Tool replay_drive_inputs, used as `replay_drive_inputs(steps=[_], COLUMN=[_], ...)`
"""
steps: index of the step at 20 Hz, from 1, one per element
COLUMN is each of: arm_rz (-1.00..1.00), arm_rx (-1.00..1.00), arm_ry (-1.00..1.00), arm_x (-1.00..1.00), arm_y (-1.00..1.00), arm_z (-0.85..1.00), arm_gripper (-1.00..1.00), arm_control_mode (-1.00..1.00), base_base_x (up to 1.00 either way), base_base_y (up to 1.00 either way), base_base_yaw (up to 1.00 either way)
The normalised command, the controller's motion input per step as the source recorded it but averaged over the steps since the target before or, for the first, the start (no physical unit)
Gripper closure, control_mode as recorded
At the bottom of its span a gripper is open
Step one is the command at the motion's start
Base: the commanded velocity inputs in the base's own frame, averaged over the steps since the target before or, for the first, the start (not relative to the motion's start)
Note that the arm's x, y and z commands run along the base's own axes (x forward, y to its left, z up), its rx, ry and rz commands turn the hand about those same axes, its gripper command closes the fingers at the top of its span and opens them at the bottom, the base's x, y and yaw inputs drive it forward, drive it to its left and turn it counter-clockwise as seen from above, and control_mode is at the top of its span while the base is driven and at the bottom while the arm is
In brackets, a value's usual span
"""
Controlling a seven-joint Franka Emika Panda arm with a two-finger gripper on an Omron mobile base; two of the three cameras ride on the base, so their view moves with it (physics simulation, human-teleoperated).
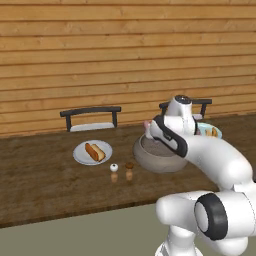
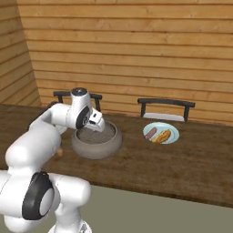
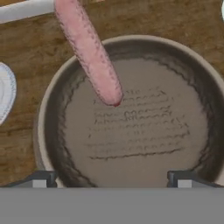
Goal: Place one bun and one sausage from the bowl on each plate.
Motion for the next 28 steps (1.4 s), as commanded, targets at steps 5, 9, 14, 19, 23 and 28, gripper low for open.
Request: replay_drive_inputs(steps=[5, 9, 14, 19, 23, 28], arm_rz=[0.18, 0.11, 0.04, 0.0, 0.0, 0.0], arm_rx=[-0.04, 0.0, 0.0, -0.04, -0.04, 0.0], arm_ry=[-0.04, -0.02, 0.0, 0.0, 0.0, -0.01], arm_x=[0.37, 0.41, 0.41, 0.36, 0.27, 0.12], arm_y=[0.1, 0.02, 0.0, 0.01, 0.0, 0.0], arm_z=[0.05, -0.01, -0.12, -0.31, -0.25, -0.03], arm_gripper=[-1.0, -1.0, -1.0, -1.0, -1.0, -1.0], arm_control_mode=[-1.0, -1.0, -1.0, -1.0, -1.0, -1.0], base_base_x=[0.0, 0.0, 0.0, 0.0, 0.0, 0.0], base_base_y=[0.0, 0.0, 0.0, 0.0, 0.0, 0.0], base_base_yaw=[0.0, 0.0, 0.0, 0.0, 0.0, 0.0])
